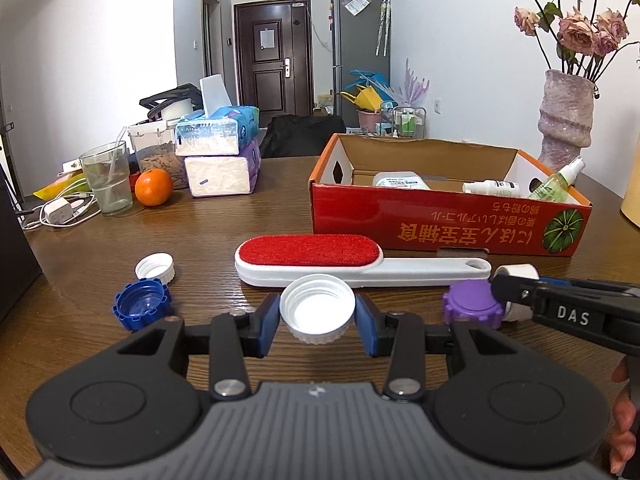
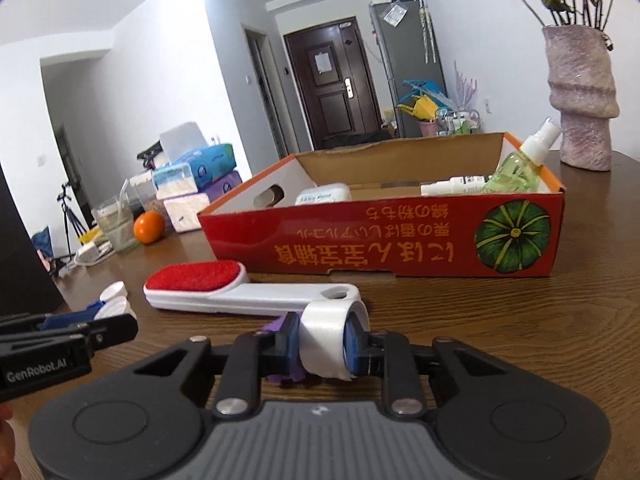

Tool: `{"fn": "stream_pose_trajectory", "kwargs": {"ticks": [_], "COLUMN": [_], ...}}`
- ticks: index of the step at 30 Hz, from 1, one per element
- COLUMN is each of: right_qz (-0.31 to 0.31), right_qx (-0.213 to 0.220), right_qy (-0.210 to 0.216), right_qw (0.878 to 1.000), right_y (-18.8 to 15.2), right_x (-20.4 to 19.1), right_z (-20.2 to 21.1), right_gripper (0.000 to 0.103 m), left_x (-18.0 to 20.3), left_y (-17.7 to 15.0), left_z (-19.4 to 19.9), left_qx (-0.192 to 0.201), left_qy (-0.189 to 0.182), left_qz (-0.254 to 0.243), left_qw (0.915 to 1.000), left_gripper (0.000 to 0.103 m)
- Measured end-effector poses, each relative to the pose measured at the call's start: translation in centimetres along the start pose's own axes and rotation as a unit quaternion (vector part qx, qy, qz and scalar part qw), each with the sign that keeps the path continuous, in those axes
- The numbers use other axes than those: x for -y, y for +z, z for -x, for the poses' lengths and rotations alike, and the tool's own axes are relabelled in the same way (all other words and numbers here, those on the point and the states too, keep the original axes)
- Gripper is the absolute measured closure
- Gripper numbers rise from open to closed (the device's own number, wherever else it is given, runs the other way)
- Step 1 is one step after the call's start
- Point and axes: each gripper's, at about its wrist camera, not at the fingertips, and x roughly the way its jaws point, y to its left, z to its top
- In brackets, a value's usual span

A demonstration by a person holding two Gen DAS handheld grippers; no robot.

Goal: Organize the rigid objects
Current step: 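Grasp the white bottle cap with the left tool while the right tool grasps the white tape roll, then lift and carry the white cap and tape roll over the cardboard box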

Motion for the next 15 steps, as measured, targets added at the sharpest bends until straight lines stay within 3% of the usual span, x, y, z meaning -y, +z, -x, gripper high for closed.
{"fn": "stream_pose_trajectory", "kwargs": {"ticks": [15], "right_qz": [0.017], "right_qx": [0.066], "right_qy": [-0.015], "right_qw": [0.998], "right_y": [-0.4], "right_x": [-0.4], "right_z": [3.0], "right_gripper": [0.081], "left_x": [0.1], "left_y": [0.0], "left_z": [0.1], "left_qx": [0.002], "left_qy": [0.000], "left_qz": [-0.001], "left_qw": [1.0000], "left_gripper": [0.061]}}
